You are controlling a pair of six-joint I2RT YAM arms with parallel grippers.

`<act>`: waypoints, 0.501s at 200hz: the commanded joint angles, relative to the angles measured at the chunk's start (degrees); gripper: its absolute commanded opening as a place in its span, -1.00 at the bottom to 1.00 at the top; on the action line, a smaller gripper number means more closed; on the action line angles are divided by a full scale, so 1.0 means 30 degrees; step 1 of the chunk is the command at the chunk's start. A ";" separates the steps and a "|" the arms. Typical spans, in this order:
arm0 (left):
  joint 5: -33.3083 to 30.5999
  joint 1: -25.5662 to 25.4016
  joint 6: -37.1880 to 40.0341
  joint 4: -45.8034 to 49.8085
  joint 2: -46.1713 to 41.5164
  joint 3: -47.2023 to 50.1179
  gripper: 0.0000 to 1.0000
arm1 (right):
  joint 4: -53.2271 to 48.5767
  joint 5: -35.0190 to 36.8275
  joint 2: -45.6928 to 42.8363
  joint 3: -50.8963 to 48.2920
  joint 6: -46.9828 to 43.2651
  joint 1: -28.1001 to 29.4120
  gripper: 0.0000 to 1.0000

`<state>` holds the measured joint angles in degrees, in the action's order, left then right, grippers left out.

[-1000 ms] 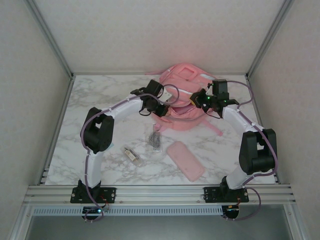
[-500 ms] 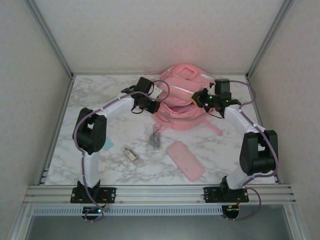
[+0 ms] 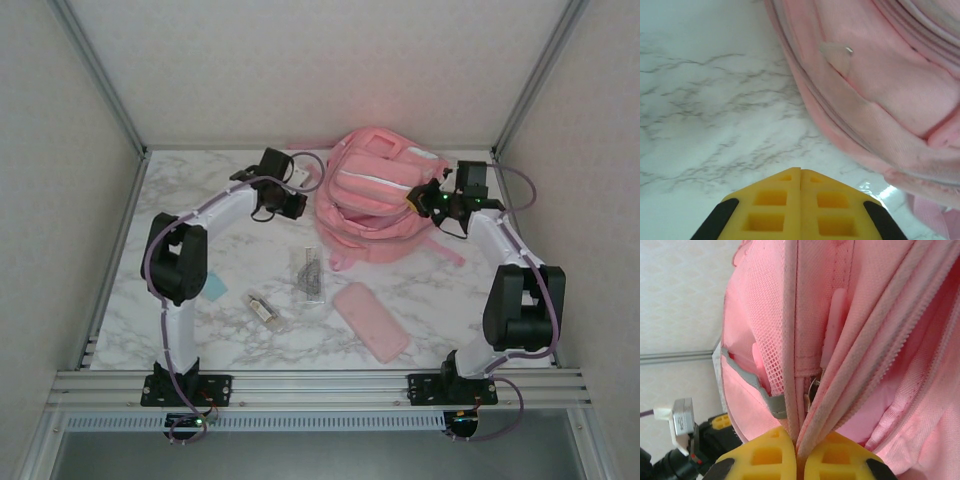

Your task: Pack the student bag

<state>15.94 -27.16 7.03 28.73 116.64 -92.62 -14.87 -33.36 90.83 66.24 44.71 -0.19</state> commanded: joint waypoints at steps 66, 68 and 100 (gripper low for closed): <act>0.0788 -0.2430 -0.0733 -0.0581 -0.1985 0.0402 -0.23 | -0.0261 -0.1962 0.0926 0.2659 -0.2173 -0.0525 -1.00; 0.0803 -0.2453 -0.0710 -0.0539 -0.1934 0.0330 -0.22 | -0.0258 -0.1986 0.0911 0.2658 -0.2184 -0.0524 -1.00; 0.0868 -0.2715 -0.0731 -0.0134 -0.0794 -0.0862 -0.18 | -0.0104 -0.2186 0.0757 0.2402 -0.2102 -0.0528 -1.00</act>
<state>17.50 -34.44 4.69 27.83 113.06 -91.57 -19.33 -37.87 94.11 71.26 40.45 -0.89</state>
